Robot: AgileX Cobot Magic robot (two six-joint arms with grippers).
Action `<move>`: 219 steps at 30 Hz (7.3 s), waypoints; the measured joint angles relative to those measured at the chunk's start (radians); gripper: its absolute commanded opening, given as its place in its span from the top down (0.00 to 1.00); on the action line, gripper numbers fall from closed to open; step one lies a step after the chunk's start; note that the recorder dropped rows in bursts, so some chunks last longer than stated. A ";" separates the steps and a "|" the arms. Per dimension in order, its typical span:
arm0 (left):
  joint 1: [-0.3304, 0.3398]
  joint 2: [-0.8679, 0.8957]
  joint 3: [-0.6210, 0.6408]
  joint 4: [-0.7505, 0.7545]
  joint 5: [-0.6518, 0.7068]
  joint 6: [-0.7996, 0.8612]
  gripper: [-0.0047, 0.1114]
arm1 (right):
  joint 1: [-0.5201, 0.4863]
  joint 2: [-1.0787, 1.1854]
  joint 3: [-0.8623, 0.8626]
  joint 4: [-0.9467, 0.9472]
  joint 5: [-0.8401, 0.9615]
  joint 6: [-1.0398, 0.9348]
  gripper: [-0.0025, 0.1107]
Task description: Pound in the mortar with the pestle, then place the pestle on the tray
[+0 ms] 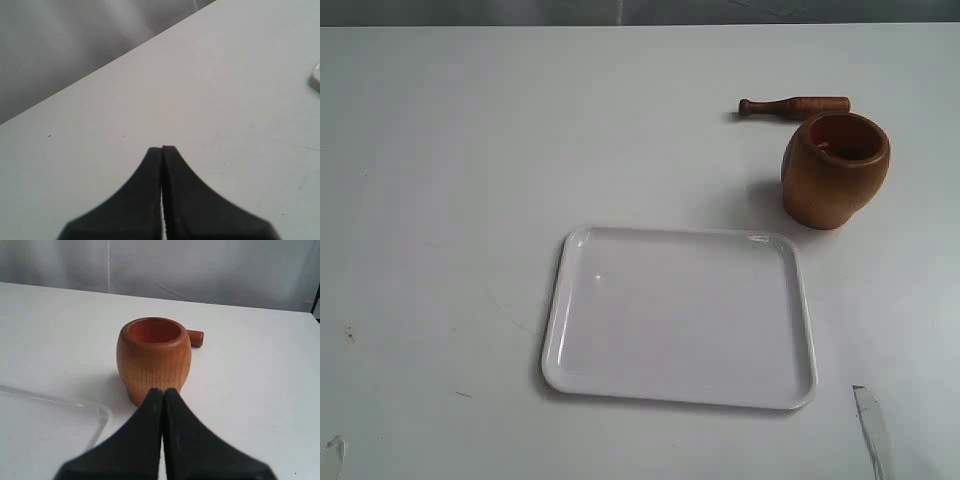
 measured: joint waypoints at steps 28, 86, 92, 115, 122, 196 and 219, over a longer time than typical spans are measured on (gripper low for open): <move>0.000 0.000 0.000 0.000 0.000 0.000 0.96 | 0.000 -0.004 -0.006 0.069 -1.436 0.666 0.98; 0.000 0.000 0.000 0.000 0.000 0.000 0.96 | 0.189 2.427 -2.163 -0.347 0.778 -0.733 0.49; 0.000 0.000 0.000 0.000 0.000 0.000 0.96 | 0.189 2.454 -2.163 -0.373 0.753 -0.726 0.50; 0.000 0.000 0.000 0.000 0.000 0.000 0.96 | 0.189 2.531 -2.167 -0.391 0.680 -0.722 0.73; 0.000 0.000 0.000 0.000 0.000 0.000 0.96 | 0.189 2.531 -2.179 -0.392 0.654 -0.739 0.98; 0.000 0.000 0.000 0.000 0.000 0.000 0.96 | -0.088 1.238 -0.462 -1.059 -1.258 0.982 0.98; 0.000 0.000 0.000 0.000 0.000 0.000 0.96 | -0.088 1.854 -0.457 -0.794 -1.655 0.651 0.98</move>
